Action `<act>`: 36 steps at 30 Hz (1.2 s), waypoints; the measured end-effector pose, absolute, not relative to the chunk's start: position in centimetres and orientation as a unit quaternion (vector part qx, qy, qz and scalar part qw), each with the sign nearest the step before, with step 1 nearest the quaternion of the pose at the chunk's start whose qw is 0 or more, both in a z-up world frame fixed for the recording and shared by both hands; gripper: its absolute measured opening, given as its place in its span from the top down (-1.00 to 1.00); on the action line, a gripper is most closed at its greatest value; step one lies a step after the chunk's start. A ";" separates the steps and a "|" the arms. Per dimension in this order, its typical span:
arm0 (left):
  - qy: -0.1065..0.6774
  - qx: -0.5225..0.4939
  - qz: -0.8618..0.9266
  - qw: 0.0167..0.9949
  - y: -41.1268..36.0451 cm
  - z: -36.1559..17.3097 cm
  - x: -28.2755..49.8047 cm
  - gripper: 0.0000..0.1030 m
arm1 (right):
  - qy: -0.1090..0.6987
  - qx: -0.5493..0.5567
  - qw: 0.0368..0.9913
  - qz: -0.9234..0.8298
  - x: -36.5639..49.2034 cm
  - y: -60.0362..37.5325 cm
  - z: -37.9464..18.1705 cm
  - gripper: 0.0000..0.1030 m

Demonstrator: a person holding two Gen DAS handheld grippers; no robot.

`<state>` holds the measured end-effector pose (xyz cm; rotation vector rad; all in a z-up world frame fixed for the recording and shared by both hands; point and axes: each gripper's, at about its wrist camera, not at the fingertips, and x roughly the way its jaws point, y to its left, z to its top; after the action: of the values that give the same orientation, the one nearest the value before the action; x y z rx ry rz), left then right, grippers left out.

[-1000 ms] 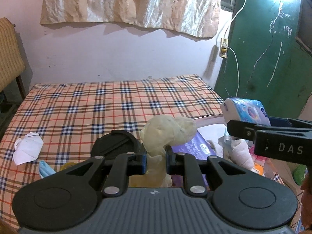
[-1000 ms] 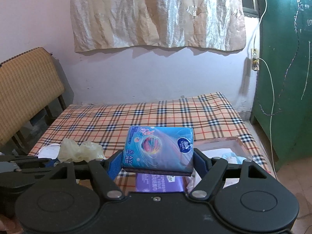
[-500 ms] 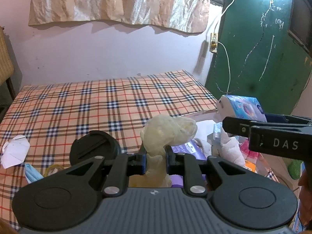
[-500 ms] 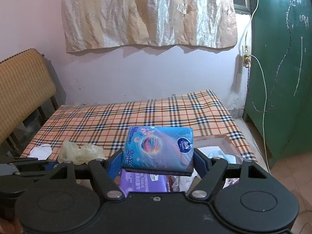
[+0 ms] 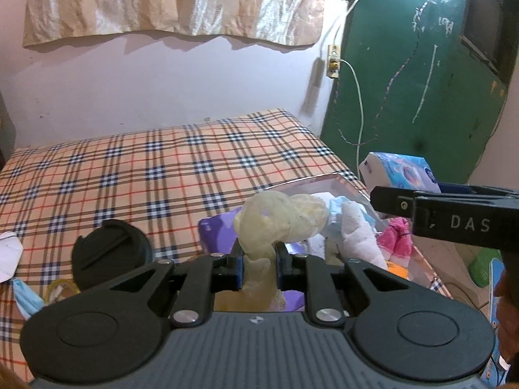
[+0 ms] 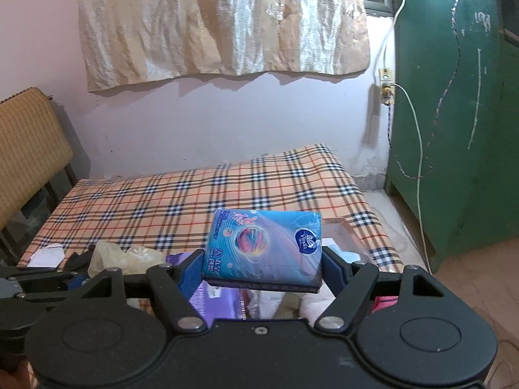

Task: Organize soft objects
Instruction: 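Carry the yellow gloves and blue tissue pack over to the tray, then open both tools over the tray to drop the gloves and tissue pack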

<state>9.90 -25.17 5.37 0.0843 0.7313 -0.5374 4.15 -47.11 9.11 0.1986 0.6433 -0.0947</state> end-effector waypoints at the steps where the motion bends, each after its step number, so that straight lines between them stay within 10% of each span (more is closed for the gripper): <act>1: 0.353 0.041 -0.263 0.897 -25.5 5.3 9.9 0.60 | 0.316 0.098 0.942 -0.049 4.1 -47.4 9.0 -0.71; 36: 0.369 0.054 -0.304 0.877 -33.8 1.8 12.7 0.60 | 0.353 0.138 0.919 -0.106 2.2 -55.3 4.0 -0.72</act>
<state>12.68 -33.77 1.82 0.1121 0.7697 -0.6335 2.17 -55.31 3.95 0.2831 0.7262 -0.2186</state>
